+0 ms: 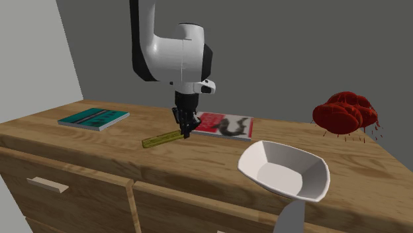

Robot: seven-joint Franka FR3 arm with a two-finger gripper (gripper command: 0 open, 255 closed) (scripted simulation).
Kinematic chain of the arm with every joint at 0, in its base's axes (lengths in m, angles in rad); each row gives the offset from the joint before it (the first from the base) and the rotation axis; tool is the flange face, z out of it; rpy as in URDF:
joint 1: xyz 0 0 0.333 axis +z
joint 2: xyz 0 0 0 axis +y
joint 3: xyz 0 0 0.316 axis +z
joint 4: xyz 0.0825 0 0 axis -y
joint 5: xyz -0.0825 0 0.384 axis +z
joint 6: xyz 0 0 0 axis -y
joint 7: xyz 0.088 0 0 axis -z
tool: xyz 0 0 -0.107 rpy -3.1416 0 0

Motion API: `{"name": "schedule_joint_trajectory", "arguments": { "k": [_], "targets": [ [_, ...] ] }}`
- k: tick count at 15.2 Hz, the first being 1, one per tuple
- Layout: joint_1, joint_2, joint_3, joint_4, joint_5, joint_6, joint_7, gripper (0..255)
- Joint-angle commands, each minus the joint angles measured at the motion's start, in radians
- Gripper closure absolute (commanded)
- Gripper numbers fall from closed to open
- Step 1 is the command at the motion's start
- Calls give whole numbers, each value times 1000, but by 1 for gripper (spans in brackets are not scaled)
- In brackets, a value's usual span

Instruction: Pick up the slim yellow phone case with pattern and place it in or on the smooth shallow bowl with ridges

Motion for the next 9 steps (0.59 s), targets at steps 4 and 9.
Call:
{"name": "schedule_joint_trajectory", "arguments": {
  "k": [4, 9],
  "targets": [
    [-6, -52, 6, 14, 20, -65, -11, 255],
    [-10, -101, 9, 32, 37, -131, -19, 255]
  ]
}}
